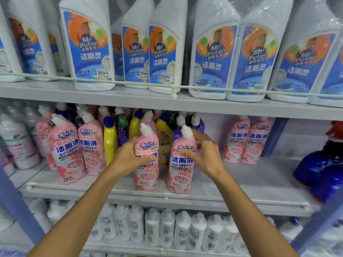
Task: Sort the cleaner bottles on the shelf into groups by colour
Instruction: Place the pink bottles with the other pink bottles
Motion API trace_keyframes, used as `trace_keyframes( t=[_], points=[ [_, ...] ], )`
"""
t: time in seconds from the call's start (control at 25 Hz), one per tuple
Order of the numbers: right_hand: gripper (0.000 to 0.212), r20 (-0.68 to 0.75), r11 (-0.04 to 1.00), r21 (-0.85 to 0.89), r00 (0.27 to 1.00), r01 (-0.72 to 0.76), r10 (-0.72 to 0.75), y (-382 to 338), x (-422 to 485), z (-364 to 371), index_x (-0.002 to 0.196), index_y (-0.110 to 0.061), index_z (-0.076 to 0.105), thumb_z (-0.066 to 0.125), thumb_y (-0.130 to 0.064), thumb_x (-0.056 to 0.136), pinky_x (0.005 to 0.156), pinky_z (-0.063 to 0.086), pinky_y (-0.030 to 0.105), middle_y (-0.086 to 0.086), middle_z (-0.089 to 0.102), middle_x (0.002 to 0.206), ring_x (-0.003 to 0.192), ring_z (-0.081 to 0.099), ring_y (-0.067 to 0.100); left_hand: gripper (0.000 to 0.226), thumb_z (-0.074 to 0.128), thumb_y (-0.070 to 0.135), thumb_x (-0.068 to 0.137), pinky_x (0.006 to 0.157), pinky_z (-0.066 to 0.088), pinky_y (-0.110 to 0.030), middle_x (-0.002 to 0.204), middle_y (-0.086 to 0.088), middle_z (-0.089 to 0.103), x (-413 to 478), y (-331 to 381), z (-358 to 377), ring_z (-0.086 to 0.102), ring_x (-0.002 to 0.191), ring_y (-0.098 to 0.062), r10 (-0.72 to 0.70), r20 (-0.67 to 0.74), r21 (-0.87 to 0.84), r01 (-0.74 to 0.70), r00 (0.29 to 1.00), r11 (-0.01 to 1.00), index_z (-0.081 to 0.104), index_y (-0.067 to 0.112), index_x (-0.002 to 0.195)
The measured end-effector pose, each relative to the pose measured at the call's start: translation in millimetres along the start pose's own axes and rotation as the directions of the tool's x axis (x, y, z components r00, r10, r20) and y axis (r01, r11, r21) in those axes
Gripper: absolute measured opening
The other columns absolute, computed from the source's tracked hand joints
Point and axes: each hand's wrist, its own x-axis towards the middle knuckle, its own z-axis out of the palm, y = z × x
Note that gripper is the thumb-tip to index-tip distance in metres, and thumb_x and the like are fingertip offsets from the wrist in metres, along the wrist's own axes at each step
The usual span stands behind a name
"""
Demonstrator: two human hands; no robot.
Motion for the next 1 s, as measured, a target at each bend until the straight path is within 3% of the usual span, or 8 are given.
trace_keyframes(
  t=[0.04, 0.16, 0.28, 0.36, 0.52, 0.64, 0.8, 1.0],
  points=[
    [0.072, 0.013, 1.0, -0.005, 1.0, -0.024, 0.024, 6.2, -2.0, -6.7, 0.139, -0.031, 0.055, 0.086, -0.046, 0.076, 0.085, 0.06, 0.037, -0.005, 0.07, 0.114, 0.099, 0.068, 0.014, 0.065, 0.093, 0.031, 0.067, 0.082, 0.061, -0.036, 0.103, 0.011, 0.076, -1.1, -1.3, 5.9, 0.073, 0.095, -0.008, -0.006, 0.005, 0.057, 0.005, 1.0, 0.998, 0.056, 0.034, 0.121],
    [0.079, 0.094, 0.983, 0.093, 0.985, -0.156, 0.148, 23.0, -10.5, -10.4, 0.14, -0.026, 0.05, 0.088, -0.045, 0.074, 0.083, 0.061, 0.031, -0.007, 0.074, 0.107, 0.093, 0.071, 0.007, 0.066, 0.09, 0.02, 0.073, 0.08, 0.061, -0.03, 0.104, 0.008, 0.076, -4.2, 14.4, 32.4, 0.073, 0.094, -0.007, 0.007, 0.08, -0.013, -0.006, 0.997, 1.0, 0.053, 0.027, 0.126],
    [0.058, 0.063, 0.95, 0.196, 0.97, -0.242, 0.234, 45.7, -25.7, -20.5, 0.122, -0.019, 0.054, 0.089, -0.03, 0.077, 0.075, 0.06, 0.023, -0.008, 0.073, 0.101, 0.089, 0.068, -0.004, 0.065, 0.088, 0.011, 0.075, 0.078, 0.061, -0.026, 0.105, 0.007, 0.075, -5.2, 32.5, 72.7, 0.073, 0.094, -0.005, 0.079, 0.078, -0.058, -0.075, 0.994, 0.996, 0.052, 0.021, 0.129],
    [0.055, 0.06, 0.929, 0.263, 0.965, -0.26, 0.254, 62.9, -34.5, -40.3, 0.124, -0.017, 0.054, 0.087, -0.021, 0.08, 0.071, 0.056, 0.015, -0.01, 0.072, 0.101, 0.089, 0.068, -0.008, 0.067, 0.089, 0.013, 0.074, 0.079, 0.06, -0.025, 0.101, 0.014, 0.076, -3.0, 39.5, 100.0, 0.072, 0.092, -0.001, 0.098, 0.056, -0.053, -0.095, 0.994, 0.994, 0.052, 0.024, 0.128],
    [0.06, 0.016, 0.917, 0.295, 0.961, -0.268, 0.275, 104.8, -50.7, -93.0, 0.135, -0.019, 0.053, 0.083, -0.021, 0.083, 0.085, 0.06, 0.028, -0.007, 0.073, 0.114, 0.102, 0.07, 0.005, 0.069, 0.09, 0.025, 0.073, 0.077, 0.055, -0.015, 0.101, 0.018, 0.074, 0.3, 60.1, 167.4, 0.069, 0.09, 0.007, 0.125, 0.048, -0.022, -0.124, 0.991, 0.992, 0.048, 0.032, 0.127],
    [0.061, -0.045, 0.917, 0.282, 0.951, -0.281, 0.305, 133.0, -62.9, -137.8, 0.138, -0.02, 0.053, 0.082, -0.024, 0.084, 0.089, 0.058, 0.023, -0.008, 0.072, 0.118, 0.106, 0.068, 0.005, 0.071, 0.089, 0.029, 0.074, 0.075, 0.052, -0.009, 0.103, 0.023, 0.071, 4.4, 83.0, 223.6, 0.066, 0.091, 0.012, 0.157, 0.071, -0.054, -0.153, 0.985, 0.987, 0.044, 0.04, 0.128],
    [0.061, -0.154, 0.897, 0.291, 0.909, -0.334, 0.388, 163.8, -80.2, -175.9, 0.131, -0.018, 0.053, 0.086, -0.015, 0.079, 0.077, 0.052, 0.009, -0.009, 0.07, 0.115, 0.098, 0.066, -0.008, 0.077, 0.09, 0.032, 0.07, 0.079, 0.059, -0.023, 0.106, 0.019, 0.073, 4.5, 78.8, 278.9, 0.069, 0.09, 0.003, 0.135, 0.061, -0.013, -0.134, 0.989, 0.991, 0.046, 0.038, 0.133],
    [0.051, -0.149, 0.899, 0.198, 0.894, -0.391, 0.422, 201.8, -99.3, -170.0, 0.114, -0.03, 0.057, 0.089, -0.022, 0.076, 0.073, 0.051, 0.007, -0.018, 0.072, 0.103, 0.091, 0.068, -0.008, 0.039, 0.091, 0.019, 0.069, 0.074, 0.063, -0.039, 0.087, 0.014, 0.077, -2.9, 34.7, 319.1, 0.073, 0.078, -0.002, -0.007, 0.013, -0.023, 0.007, 1.0, 1.0, 0.064, 0.027, 0.096]
  ],
)
